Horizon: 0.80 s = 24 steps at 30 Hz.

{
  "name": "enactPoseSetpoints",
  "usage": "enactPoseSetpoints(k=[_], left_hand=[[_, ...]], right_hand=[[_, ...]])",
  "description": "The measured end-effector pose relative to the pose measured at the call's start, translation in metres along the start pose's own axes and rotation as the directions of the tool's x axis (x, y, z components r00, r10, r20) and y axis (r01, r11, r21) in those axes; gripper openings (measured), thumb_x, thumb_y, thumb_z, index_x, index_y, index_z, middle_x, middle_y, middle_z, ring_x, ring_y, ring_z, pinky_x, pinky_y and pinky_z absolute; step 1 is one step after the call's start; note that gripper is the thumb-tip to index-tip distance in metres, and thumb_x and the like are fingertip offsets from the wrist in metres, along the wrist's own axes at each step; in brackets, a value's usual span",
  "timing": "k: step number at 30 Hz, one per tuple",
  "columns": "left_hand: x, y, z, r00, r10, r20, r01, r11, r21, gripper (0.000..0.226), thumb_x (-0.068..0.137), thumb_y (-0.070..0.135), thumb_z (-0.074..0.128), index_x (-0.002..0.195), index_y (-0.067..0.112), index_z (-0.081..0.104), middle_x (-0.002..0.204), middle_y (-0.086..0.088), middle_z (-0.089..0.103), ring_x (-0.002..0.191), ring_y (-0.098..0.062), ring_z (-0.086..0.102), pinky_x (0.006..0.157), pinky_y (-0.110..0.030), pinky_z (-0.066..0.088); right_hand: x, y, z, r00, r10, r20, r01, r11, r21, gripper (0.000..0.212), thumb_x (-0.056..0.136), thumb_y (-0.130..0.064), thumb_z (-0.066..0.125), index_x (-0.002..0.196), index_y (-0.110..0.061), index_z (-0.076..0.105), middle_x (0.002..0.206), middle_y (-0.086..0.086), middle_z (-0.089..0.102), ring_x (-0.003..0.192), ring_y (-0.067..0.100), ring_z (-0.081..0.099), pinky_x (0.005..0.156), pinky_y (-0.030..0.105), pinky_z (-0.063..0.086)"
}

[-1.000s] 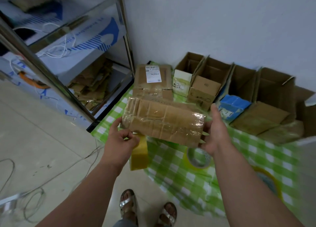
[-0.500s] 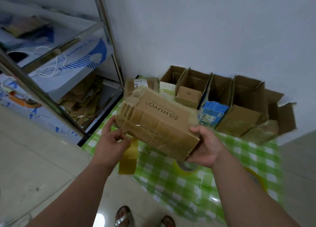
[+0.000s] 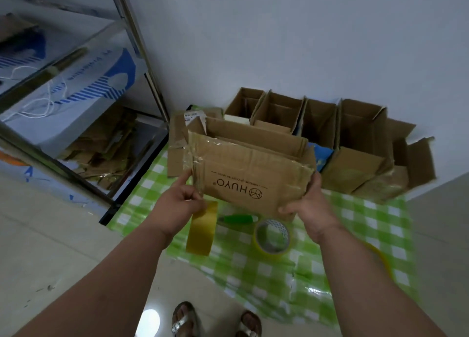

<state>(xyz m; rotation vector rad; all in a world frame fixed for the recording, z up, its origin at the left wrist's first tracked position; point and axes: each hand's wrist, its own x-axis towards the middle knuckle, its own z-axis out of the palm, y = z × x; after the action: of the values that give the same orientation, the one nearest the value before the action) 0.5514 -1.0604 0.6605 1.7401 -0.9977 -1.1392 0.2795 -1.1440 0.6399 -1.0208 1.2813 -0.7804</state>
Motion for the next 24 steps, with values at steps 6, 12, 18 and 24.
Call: enactPoseSetpoints(k=[6, 12, 18, 24], left_hand=[[0.032, -0.004, 0.020, 0.997, -0.054, 0.054, 0.050, 0.997, 0.057, 0.024, 0.081, 0.001, 0.072, 0.061, 0.008, 0.062, 0.160, 0.022, 0.016, 0.131, -0.020, 0.050, 0.104, -0.047, 0.043], [0.058, -0.013, 0.031, 0.989, -0.116, 0.092, 0.103, 0.985, 0.135, 0.024, 0.080, 0.000, 0.072, 0.060, 0.010, 0.062, 0.161, 0.021, 0.013, 0.128, -0.018, 0.052, 0.077, -0.027, 0.042], [0.073, -0.025, 0.034, 0.979, -0.150, 0.141, 0.131, 0.982, 0.137, 0.014, 0.078, -0.001, 0.072, 0.067, 0.005, 0.066, 0.161, 0.018, 0.016, 0.133, -0.017, 0.048, 0.094, -0.037, 0.045], [0.077, -0.030, 0.033, 0.986, -0.111, 0.123, 0.102, 0.992, 0.077, 0.030, 0.082, 0.002, 0.073, 0.058, 0.015, 0.062, 0.160, 0.017, 0.023, 0.134, -0.011, 0.046, 0.098, -0.039, 0.045]], right_hand=[[0.017, 0.031, 0.007, 0.980, -0.042, -0.193, -0.023, 0.947, -0.320, 0.073, 0.072, -0.004, 0.080, 0.132, -0.023, 0.042, 0.122, -0.003, 0.054, 0.115, 0.020, 0.056, 0.091, 0.033, 0.054], [0.029, 0.049, 0.009, 0.970, -0.007, -0.243, -0.096, 0.907, -0.410, 0.082, 0.079, -0.018, 0.078, 0.147, -0.031, 0.032, 0.132, 0.002, 0.045, 0.112, 0.025, 0.055, 0.098, 0.043, 0.049], [0.041, 0.049, 0.012, 0.925, -0.163, -0.342, -0.067, 0.817, -0.572, 0.062, 0.091, -0.017, 0.066, 0.145, -0.024, 0.037, 0.133, 0.002, 0.046, 0.107, 0.028, 0.059, 0.086, 0.034, 0.045], [0.048, 0.057, 0.021, 0.901, -0.024, -0.434, -0.191, 0.875, -0.444, 0.061, 0.090, -0.012, 0.066, 0.142, -0.017, 0.034, 0.125, 0.009, 0.056, 0.111, 0.033, 0.059, 0.083, 0.037, 0.046]])
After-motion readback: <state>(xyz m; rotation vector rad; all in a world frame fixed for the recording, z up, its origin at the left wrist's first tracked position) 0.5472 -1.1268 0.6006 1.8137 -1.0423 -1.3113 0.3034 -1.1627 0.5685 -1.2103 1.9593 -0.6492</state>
